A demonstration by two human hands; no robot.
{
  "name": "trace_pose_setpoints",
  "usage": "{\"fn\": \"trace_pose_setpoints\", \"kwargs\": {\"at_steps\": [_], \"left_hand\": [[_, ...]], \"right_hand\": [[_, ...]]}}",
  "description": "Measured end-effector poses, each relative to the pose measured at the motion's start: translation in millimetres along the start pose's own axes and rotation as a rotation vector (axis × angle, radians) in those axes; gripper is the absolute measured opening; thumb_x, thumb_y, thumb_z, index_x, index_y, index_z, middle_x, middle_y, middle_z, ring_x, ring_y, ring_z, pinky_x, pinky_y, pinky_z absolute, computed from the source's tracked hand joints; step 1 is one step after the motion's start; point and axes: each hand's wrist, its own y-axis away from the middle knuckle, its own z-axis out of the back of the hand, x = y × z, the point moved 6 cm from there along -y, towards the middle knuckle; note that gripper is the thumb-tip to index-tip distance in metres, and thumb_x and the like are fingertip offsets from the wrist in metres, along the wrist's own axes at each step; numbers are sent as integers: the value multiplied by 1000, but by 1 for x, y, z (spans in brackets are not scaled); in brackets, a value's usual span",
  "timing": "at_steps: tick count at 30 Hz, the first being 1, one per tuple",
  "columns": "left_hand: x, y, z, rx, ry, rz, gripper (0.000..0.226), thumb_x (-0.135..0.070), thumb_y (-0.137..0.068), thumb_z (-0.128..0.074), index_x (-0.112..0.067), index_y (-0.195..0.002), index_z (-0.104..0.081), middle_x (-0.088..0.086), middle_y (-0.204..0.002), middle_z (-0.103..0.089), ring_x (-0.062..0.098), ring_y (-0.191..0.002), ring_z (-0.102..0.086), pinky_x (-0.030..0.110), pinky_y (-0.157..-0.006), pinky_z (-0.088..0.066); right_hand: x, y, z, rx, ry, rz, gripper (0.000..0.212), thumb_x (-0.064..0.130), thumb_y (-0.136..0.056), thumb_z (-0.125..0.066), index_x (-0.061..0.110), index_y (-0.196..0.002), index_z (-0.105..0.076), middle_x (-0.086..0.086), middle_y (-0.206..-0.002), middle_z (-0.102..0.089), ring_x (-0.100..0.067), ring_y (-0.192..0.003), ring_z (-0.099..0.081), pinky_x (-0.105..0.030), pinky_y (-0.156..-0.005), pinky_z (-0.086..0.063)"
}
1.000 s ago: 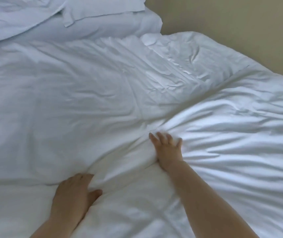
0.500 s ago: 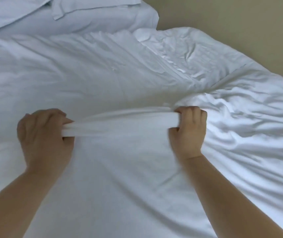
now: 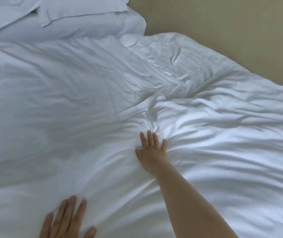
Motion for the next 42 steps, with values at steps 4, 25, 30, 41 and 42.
{"fn": "trace_pose_setpoints", "kwargs": {"at_steps": [4, 25, 30, 41, 42], "left_hand": [[-1, 2, 11, 43, 10, 46, 60, -65, -88, -5, -44, -144, -4, -22, -153, -3, -9, -138, 5, 17, -111, 4], [-214, -127, -57, 6, 0, 66, 80, -67, -88, -2, -12, -136, -35, 22, -131, -51, 23, -123, -32, 38, -99, -25], [-307, -289, -95, -165, -59, 95, 86, -66, -87, -7, -6, -137, -41, 21, -142, -38, 34, -134, -32, 32, -105, -7], [-340, -455, -177, -5, -327, 255, 56, -46, -88, -45, -19, -138, -41, 8, -132, -54, 28, -121, -51, 50, -100, -33], [-346, -457, -181, -82, -332, 161, 52, -43, -83, -44, -12, -123, -58, 12, -108, -67, 33, -98, -64, 53, -84, -44]], "right_hand": [[-4, 59, -14, 17, 50, 51, 58, 41, -99, -20, 23, -148, 6, -3, -156, 15, -17, -143, 15, -48, -111, 16], [-296, 98, 73, -365, 40, -226, 68, 53, -88, -22, 18, -146, -20, -10, -155, -12, -26, -141, -21, -46, -115, -13], [-434, 18, 116, -394, -134, -261, 100, 67, -59, -3, 21, -147, -14, -5, -156, -6, -24, -144, -11, -38, -116, -4], [-599, -199, 248, -420, -161, -412, 86, 51, -88, -48, 21, -148, 5, -4, -156, -3, -20, -144, -4, -45, -114, 0], [-605, -211, 246, -399, -208, -430, 89, 52, -85, -51, 21, -147, 5, -6, -155, -14, -21, -143, -12, -45, -114, -4]]}}
